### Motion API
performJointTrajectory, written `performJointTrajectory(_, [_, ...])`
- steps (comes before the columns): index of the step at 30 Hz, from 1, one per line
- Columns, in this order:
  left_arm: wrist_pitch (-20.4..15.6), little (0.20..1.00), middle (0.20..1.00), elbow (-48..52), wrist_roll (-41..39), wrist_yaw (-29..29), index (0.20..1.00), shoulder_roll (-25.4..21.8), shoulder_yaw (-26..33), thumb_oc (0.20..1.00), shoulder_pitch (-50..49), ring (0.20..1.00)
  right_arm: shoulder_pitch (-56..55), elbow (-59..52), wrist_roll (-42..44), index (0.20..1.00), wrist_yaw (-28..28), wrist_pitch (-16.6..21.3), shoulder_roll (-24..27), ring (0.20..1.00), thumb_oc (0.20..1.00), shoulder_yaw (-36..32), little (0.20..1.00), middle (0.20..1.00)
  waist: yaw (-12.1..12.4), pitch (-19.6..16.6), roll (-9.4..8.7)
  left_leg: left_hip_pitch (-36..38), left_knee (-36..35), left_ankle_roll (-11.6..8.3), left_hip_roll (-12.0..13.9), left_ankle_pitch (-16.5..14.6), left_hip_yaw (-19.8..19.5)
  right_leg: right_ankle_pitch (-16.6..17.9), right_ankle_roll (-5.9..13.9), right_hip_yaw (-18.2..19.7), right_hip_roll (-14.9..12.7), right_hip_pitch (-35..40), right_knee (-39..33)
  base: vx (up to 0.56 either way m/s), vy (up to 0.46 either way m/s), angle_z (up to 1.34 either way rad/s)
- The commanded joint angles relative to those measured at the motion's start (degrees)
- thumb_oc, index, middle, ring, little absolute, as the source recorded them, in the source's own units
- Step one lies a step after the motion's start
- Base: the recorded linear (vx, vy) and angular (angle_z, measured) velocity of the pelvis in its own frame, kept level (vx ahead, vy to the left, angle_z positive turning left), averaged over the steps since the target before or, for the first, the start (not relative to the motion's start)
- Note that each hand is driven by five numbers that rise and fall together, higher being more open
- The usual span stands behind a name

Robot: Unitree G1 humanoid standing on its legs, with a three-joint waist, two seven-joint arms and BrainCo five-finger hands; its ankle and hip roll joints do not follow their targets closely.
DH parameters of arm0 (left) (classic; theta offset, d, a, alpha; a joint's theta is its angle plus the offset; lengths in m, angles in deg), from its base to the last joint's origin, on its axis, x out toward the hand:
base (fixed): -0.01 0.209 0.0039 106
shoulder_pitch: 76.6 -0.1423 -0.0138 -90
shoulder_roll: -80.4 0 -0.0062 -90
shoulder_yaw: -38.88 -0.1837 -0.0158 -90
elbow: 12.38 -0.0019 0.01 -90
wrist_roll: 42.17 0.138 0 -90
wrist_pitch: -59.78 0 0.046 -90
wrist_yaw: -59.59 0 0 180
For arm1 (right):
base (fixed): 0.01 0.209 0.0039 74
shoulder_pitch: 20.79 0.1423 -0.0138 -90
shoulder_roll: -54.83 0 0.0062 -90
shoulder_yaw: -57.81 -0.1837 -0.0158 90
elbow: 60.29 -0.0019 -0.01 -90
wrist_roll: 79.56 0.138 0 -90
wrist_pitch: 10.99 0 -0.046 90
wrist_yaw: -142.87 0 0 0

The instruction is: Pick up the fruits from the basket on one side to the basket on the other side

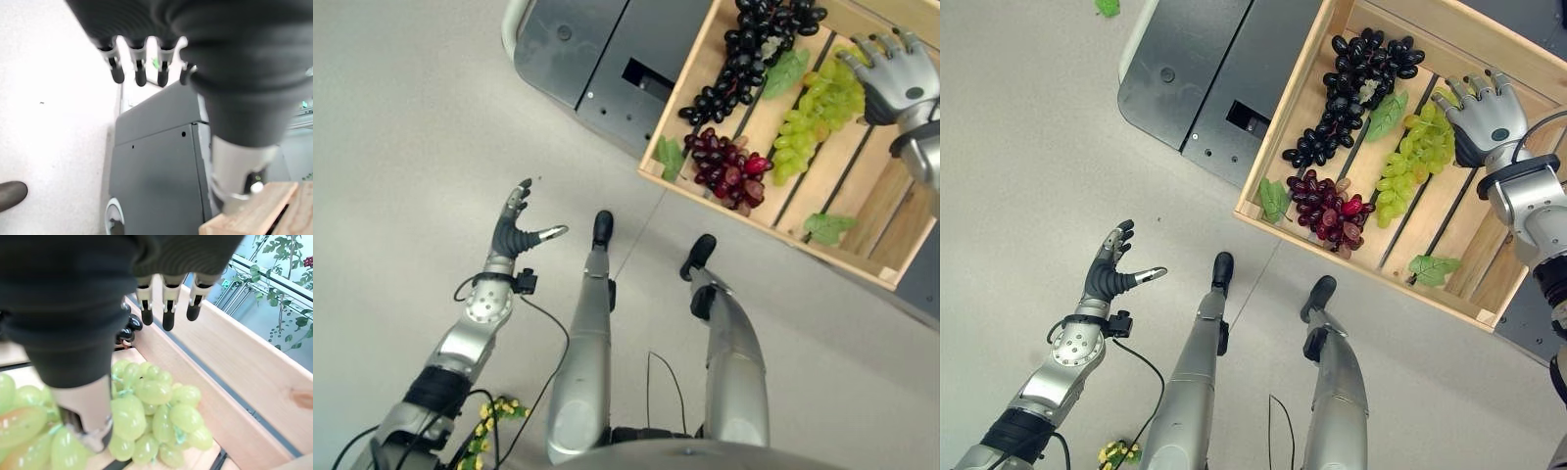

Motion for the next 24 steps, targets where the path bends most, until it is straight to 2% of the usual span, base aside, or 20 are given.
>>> performJointTrajectory(1, [-2.56,1.000,1.000,4.00,0.55,-0.83,1.000,0.04,0.07,1.000,-2.35,1.000,3.92,-0.17,0.78,1.000,0.23,-1.37,1.27,1.000,1.000,3.84,1.000,1.000,-0.83,-0.93,1.57,-1.68,1.44,2.04,-1.51,-0.48,0.89,-4.60,4.71,1.16,1.10,0.34,3.26,0.00,0.000,0.00])
performJointTrajectory(14, [-2.06,1.000,1.000,4.31,0.14,-0.70,1.000,0.49,0.46,1.000,-2.91,1.000,3.75,-0.52,1.72,1.000,2.77,-1.41,-0.52,1.000,1.000,3.98,1.000,1.000,-0.72,-0.93,1.71,-2.40,1.89,2.15,-1.64,-0.63,0.83,-5.02,4.65,1.12,1.16,-0.27,3.96,0.00,0.000,0.00])
performJointTrajectory(24, [-1.56,1.000,1.000,4.72,0.06,-0.37,1.000,0.49,0.72,1.000,-3.09,1.000,3.36,-0.69,2.50,1.000,6.93,-0.63,-2.04,1.000,1.000,5.90,1.000,1.000,-0.52,-0.93,1.57,-3.06,2.18,2.32,-1.82,-0.84,0.63,-5.14,4.65,1.14,1.02,-0.89,4.37,0.00,0.000,0.00])
